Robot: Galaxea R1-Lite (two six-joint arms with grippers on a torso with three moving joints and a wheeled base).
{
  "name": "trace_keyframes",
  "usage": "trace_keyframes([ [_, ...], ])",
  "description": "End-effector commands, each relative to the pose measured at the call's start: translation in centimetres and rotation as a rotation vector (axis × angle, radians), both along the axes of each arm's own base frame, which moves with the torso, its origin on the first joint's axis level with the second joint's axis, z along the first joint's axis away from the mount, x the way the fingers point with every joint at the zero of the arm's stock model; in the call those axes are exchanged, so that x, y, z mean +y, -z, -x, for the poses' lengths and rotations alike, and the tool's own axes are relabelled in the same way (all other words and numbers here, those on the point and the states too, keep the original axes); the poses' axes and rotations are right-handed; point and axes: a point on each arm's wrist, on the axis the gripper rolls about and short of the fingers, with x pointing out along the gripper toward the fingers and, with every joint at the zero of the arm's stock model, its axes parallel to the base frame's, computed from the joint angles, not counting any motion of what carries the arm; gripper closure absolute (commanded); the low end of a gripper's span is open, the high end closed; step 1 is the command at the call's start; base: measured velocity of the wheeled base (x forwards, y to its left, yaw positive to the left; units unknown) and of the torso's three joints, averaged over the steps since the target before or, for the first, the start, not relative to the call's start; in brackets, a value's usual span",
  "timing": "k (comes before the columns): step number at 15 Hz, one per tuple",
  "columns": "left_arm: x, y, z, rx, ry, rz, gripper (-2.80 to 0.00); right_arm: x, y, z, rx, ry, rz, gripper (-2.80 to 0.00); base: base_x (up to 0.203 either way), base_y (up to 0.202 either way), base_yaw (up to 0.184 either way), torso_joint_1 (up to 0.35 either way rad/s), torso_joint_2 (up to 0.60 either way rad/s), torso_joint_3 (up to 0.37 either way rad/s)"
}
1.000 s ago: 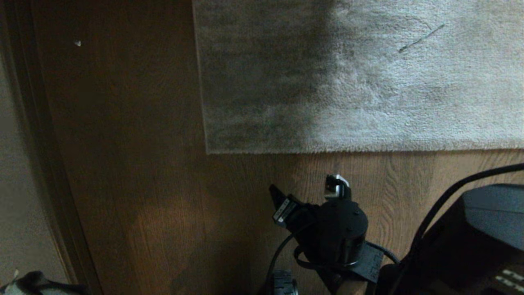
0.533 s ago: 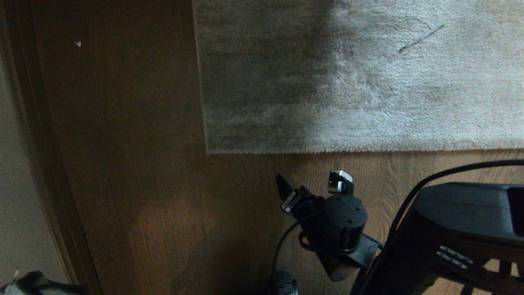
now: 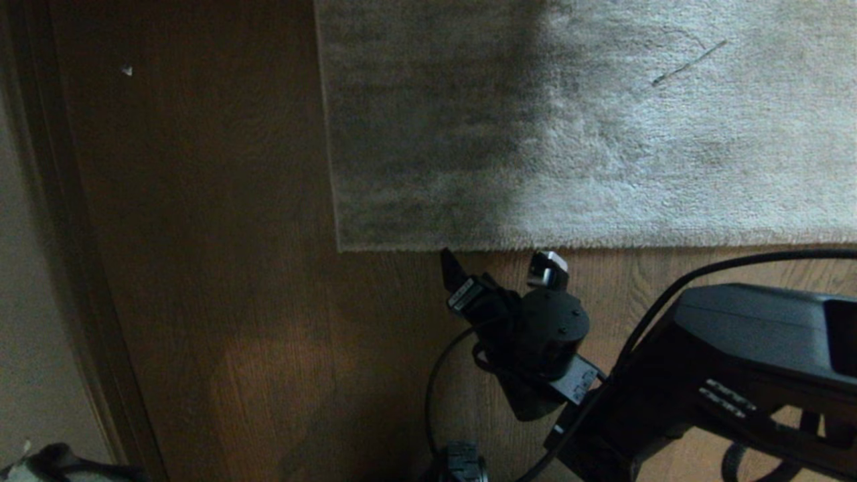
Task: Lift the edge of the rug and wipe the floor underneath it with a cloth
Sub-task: Lift up the carpet
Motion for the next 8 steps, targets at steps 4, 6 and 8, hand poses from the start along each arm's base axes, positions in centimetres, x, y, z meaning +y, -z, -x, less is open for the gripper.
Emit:
trace_keyframes([
  [4, 0.0, 0.0, 0.0, 0.0, 0.0, 0.001, 0.0, 1.4, -0.5, -0.9, -0.066, -0.004, -0.063, -2.8, 0.0, 0.0, 0.0, 0.0, 0.0, 0.0],
  [6, 0.0, 0.0, 0.0, -0.001, 0.0, 0.0, 0.0, 1.9, -0.7, -1.3, -0.081, -0.005, -0.079, -2.8, 0.0, 0.0, 0.0, 0.0, 0.0, 0.0],
  [8, 0.0, 0.0, 0.0, 0.001, 0.0, 0.0, 0.0, 2.5, -0.6, -1.8, -0.094, -0.006, -0.094, -2.8, 0.0, 0.0, 0.0, 0.0, 0.0, 0.0],
])
